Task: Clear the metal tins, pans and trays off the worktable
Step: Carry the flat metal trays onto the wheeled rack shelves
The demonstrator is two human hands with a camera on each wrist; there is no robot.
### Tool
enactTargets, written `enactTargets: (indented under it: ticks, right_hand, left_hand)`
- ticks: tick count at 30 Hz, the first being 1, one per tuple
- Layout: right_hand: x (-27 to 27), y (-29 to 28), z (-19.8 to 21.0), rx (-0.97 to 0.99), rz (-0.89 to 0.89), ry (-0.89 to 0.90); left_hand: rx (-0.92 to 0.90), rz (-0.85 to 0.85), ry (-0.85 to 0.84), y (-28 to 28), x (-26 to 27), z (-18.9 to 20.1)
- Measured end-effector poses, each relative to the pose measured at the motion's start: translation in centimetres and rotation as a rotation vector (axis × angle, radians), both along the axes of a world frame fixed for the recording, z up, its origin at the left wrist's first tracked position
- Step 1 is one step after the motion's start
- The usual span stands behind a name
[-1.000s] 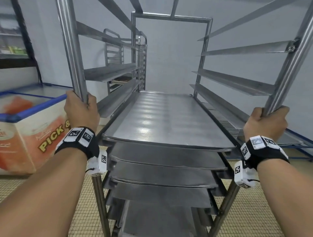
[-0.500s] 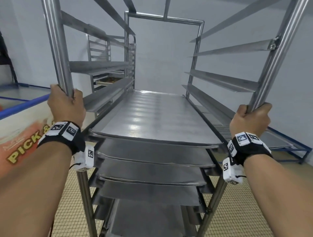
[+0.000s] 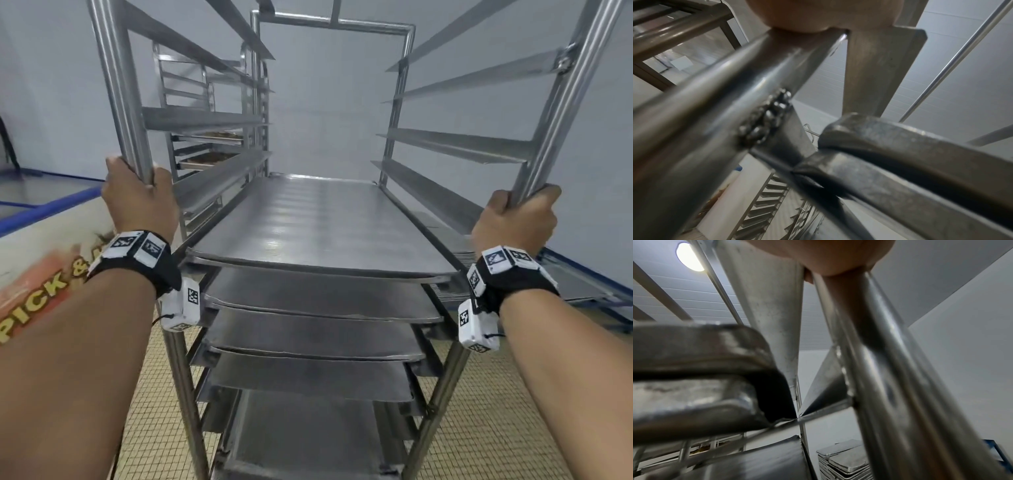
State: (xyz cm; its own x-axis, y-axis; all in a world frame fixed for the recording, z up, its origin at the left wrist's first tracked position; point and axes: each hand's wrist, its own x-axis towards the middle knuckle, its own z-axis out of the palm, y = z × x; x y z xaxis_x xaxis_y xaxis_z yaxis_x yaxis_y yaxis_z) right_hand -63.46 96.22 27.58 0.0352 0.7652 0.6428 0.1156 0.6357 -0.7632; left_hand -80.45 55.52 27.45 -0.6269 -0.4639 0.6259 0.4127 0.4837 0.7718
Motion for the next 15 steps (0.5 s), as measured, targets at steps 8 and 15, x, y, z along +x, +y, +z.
enactTargets:
  ticks: [8,15]
  right_hand:
    - [-6.0,5.4,0.0,0.001,0.014,0.006]
    - [-10.7,9.8,0.3,-0.030,0.048,0.015]
  left_hand:
    - [0.030,-0.024,-0.018,5.3,-6.8,0.0]
    - [0.005,0.003,-0.026,9.4,-11.4,-0.1]
